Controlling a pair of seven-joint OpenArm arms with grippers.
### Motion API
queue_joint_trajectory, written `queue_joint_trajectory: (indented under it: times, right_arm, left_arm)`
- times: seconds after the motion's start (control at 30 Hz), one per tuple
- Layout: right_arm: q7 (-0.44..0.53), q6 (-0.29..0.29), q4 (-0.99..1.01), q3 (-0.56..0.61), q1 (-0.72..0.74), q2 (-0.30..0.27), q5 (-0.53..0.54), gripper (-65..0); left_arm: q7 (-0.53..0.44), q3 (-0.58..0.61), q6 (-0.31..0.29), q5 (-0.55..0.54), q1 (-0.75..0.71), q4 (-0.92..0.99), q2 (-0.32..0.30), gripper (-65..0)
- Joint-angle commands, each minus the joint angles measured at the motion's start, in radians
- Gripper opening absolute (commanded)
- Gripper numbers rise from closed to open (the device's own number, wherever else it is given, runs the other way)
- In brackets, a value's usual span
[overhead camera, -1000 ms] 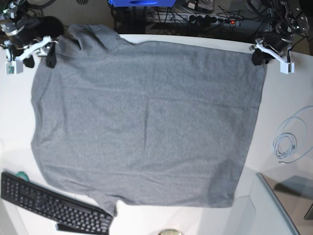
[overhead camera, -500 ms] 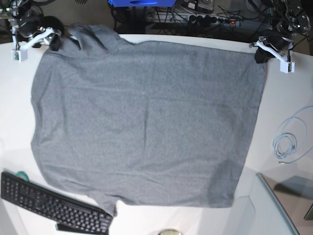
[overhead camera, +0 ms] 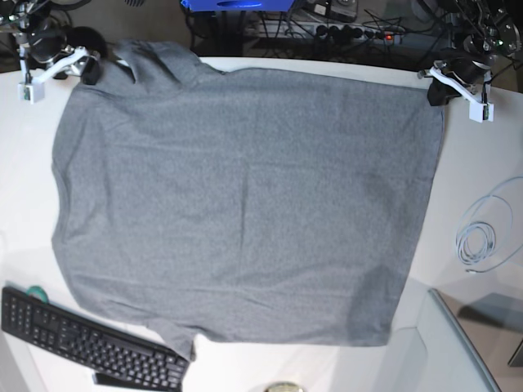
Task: Layout the t-shirt on the table in an organized manner, then fold the t-shirt properly
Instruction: 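Pull the shirt's collar edge away from the hem with both grippers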
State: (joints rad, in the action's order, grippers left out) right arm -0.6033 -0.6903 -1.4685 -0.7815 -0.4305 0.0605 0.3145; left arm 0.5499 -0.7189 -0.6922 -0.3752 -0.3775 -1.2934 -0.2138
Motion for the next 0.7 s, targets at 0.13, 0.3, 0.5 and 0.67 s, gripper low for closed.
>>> queue_joint_trajectory:
  times: [0.13, 0.3, 0.5, 0.67]
  right_arm:
    - [0.001, -0.008, -0.016, -0.006, -0.009, -0.008, 0.010, -18.6]
    - [0.000, -0.008, -0.014, 0.006, -0.011, 0.005, 0.010, -21.0]
    - [-0.080, -0.008, -0.034, 0.007, -0.023, 0.031, 0.012, -21.2]
    - [-0.088, -0.008, -0.039, 0.027, -0.023, 0.031, 0.013, -21.3]
  left_arm:
    - [-0.014, -0.006, -0.006, -0.014, -0.005, -0.016, -0.017, -65.0]
    - [-0.014, -0.006, -0.006, -0.014, -0.005, -0.015, -0.017, -65.0]
    - [-0.014, -0.008, -0.006, 0.015, -0.005, -0.019, -0.016, -65.0]
    - [-0.014, -0.008, -0.006, 0.074, 0.004, -0.019, -0.008, -65.0]
